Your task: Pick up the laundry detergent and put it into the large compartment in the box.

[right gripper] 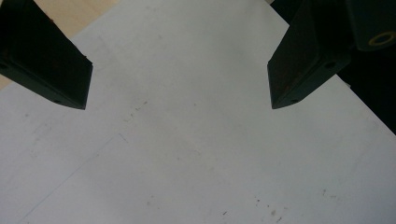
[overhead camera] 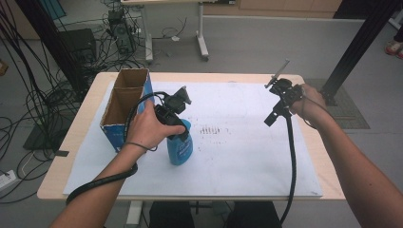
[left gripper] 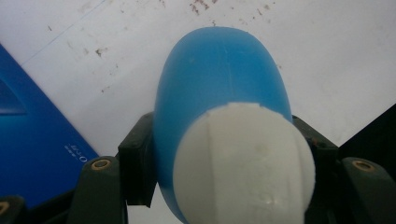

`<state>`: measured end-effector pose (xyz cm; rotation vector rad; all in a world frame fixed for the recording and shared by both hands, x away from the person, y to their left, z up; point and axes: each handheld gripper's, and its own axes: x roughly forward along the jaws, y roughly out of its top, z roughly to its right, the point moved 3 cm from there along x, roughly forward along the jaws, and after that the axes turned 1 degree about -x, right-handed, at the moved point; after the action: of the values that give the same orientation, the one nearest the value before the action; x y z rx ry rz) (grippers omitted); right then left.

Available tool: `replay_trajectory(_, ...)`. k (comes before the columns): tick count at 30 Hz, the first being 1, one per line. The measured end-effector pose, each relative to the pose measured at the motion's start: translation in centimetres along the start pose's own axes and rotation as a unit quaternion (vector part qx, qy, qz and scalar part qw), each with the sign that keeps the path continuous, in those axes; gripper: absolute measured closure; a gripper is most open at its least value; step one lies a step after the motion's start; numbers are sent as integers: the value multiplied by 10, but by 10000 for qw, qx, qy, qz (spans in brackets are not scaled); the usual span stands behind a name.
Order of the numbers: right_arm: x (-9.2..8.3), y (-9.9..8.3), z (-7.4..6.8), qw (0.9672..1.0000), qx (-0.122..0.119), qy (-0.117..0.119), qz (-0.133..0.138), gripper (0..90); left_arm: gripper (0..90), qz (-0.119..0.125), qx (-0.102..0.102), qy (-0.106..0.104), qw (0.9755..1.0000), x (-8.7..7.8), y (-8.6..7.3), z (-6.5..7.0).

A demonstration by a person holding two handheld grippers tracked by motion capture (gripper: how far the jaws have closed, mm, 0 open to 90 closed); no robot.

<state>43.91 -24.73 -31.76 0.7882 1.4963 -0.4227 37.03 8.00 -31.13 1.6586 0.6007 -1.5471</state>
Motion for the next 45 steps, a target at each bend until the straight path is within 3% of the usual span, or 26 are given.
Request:
replay_trajectory(29,-3,0,1,10000,-36,-67,-31,61,379,-110,-26,-7,9999,-3,0,0)
replay_trajectory(45,-9,0,-2,9999,-41,-129,-9,61,378,-40,-58,8,10000,-19,1,0)
